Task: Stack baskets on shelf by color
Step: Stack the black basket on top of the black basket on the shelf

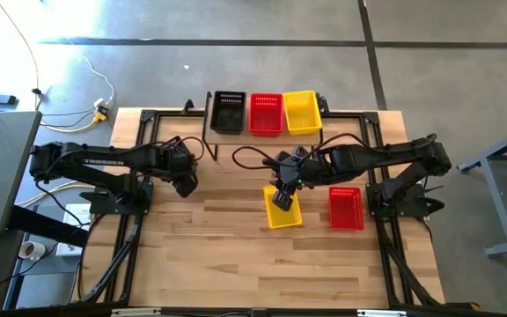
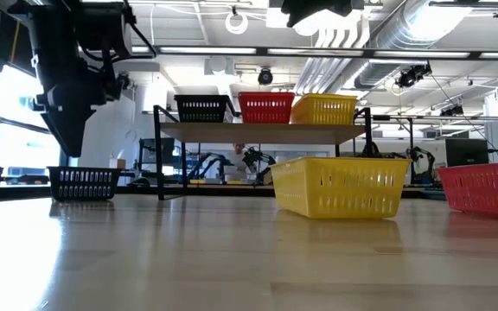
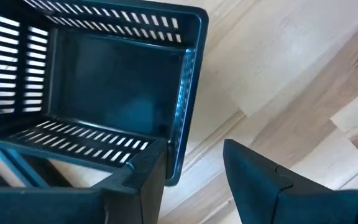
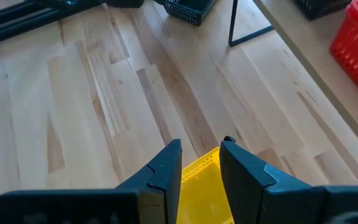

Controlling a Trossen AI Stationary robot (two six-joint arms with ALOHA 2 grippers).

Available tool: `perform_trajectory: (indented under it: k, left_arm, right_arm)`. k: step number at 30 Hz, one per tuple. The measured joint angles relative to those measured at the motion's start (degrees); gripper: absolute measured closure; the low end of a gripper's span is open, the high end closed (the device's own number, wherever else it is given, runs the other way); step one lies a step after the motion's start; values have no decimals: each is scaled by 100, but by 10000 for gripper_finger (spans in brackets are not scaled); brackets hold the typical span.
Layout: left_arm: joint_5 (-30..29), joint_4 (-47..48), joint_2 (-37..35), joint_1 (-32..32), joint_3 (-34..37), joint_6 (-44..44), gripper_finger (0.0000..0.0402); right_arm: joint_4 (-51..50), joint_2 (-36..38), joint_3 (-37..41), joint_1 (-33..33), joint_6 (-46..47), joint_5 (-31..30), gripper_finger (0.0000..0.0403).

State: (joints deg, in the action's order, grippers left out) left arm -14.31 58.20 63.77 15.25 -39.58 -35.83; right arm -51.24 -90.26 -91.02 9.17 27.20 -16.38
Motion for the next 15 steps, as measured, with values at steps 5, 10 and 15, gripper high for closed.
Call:
perform_trajectory:
  k: [5,10,15]
  left_arm:
    - [-2,-376,0,2,250,95,252]
    - [16,-798,7,13,558,151,252]
    - [-7,-925,142,17,764,151,267]
  right_arm:
    - [0,0,0,0,0,0,307]
    - [0,0,0,0,1,0,307]
    - [2,1,0,0,2,2,307]
